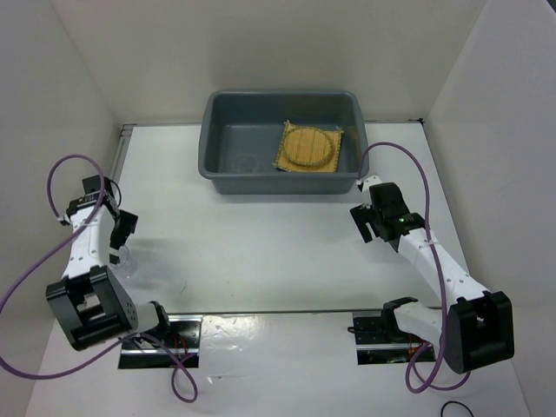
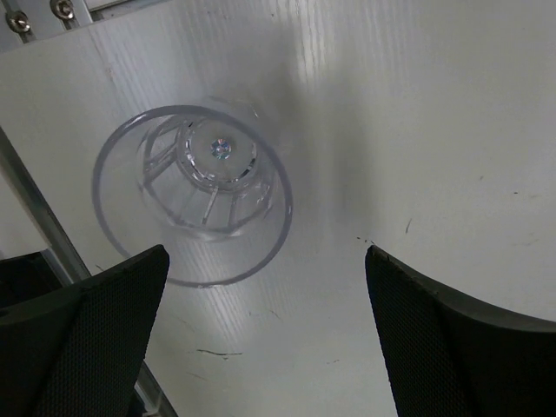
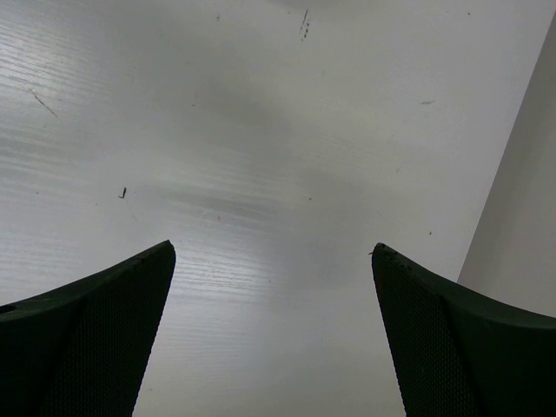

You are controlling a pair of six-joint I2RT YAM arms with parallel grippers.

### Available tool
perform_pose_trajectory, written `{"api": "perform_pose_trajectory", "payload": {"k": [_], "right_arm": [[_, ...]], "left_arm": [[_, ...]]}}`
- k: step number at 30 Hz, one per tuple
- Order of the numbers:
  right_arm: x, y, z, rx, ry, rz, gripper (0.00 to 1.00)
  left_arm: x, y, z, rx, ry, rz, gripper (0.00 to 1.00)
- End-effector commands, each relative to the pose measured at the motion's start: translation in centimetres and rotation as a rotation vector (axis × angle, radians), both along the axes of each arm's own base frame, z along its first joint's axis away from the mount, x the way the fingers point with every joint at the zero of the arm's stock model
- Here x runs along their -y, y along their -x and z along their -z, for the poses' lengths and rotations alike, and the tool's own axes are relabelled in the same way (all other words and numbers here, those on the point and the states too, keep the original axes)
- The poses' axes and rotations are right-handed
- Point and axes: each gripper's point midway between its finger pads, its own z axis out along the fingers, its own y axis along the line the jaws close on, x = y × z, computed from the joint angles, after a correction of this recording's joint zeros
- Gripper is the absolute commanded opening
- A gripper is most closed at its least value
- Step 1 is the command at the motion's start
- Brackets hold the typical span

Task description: Place the mixed dishes into the plastic bin

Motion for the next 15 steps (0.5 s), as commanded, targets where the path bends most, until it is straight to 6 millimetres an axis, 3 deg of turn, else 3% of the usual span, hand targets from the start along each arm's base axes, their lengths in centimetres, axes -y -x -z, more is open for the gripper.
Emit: {"api": "perform_pose_trajectory", "payload": {"k": [1,4,7,8,11,12,15], "right_arm": [[-0.2,-0.6,-0.9,0.05,-0.003,0.004,0.98],[-0.2,-0.6,-0.9,0.05,-0.003,0.004,0.98],[-0.1,-0.4,-0.7,0.05,-0.003,0.004,0.98],[0.0,-0.4,-0.8,0.052,0.004,0.01,0.98],[0.0,-0.4,-1.0,0.062,-0.005,0.017,0.98],[-0.1,-0.6,-1.1,0.071,-0.007,0.017,0.98],[-0.1,-0.6,-1.1,0.071,-0.007,0.017,0.98]], "left_arm": [[0.2,-1.0,2.2,-0.033,0.057,0.065,1.0],[0.3,-1.2,3.2,-0.062,0.079,0.076,1.0],[0.4,-1.8,3.7,-0.048,0.084,0.117,0.91],[0.4,-2.1,3.6,-0.04,0.086,0.129,0.64],[0.4,-2.7,3.3,-0.019,0.087,0.16,0.11],[0.4,-3.2,3.2,-0.012,0.095,0.164,0.0],[0.1,-5.1,1.1,0.05,0.08,0.213,0.0]]}}
